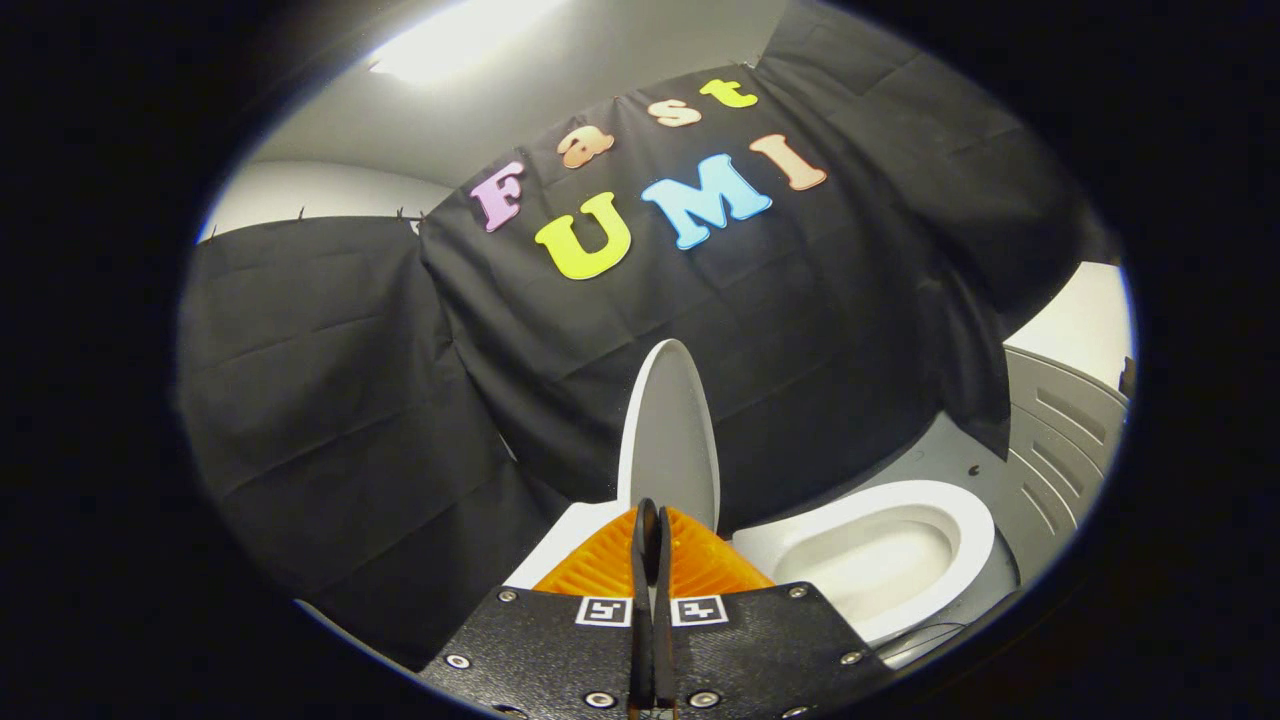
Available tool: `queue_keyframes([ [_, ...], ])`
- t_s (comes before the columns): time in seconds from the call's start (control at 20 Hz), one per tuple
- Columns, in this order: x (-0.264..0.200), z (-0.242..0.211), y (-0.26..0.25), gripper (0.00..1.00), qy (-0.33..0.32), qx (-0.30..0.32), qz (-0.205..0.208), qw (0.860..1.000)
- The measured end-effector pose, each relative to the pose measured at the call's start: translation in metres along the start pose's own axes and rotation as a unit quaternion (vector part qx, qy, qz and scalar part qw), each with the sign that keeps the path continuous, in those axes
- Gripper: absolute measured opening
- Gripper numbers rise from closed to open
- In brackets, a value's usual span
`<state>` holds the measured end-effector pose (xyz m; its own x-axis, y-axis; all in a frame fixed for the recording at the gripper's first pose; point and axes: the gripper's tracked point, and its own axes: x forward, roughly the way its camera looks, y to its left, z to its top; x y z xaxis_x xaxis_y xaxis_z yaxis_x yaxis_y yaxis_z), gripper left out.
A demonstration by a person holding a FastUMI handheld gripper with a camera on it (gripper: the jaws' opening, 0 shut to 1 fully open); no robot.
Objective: Open the toilet lid.
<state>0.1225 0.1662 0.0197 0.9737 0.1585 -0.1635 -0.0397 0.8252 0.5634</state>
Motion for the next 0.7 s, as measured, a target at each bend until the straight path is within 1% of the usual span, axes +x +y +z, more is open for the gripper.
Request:
queue_keyframes([
  [0.1,0.004,-0.001,0.015,0.00,0.003,-0.018,0.007,1.000],
  [0.55,0.019,-0.019,0.070,0.00,0.006,-0.049,0.039,0.998],
  [0.7,0.024,-0.025,0.086,0.00,0.014,-0.059,0.040,0.997],
])
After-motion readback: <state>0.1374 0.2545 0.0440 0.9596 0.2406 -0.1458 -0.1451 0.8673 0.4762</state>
